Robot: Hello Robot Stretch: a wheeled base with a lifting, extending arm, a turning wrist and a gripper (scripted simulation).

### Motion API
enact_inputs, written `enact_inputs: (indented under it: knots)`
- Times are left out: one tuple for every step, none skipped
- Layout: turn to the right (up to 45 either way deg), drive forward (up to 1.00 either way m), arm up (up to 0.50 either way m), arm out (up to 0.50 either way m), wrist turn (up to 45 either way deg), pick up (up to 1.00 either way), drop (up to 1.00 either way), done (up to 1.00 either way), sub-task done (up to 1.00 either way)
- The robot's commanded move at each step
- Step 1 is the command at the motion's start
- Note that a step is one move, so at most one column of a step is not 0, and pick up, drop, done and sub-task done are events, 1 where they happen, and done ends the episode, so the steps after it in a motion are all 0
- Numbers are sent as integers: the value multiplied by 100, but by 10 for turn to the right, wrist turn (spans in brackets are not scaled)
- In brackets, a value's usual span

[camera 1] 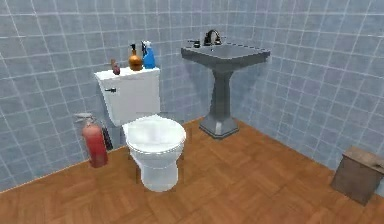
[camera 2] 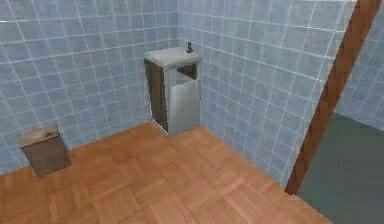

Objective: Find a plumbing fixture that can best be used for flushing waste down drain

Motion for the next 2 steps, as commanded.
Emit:
enact_inputs:
  knots:
    - [0, 40, 0, 0, 0, 0, 0, 0, 0]
    - [-150, 0, 0, 0, 0, 0, 0, 0, 0]
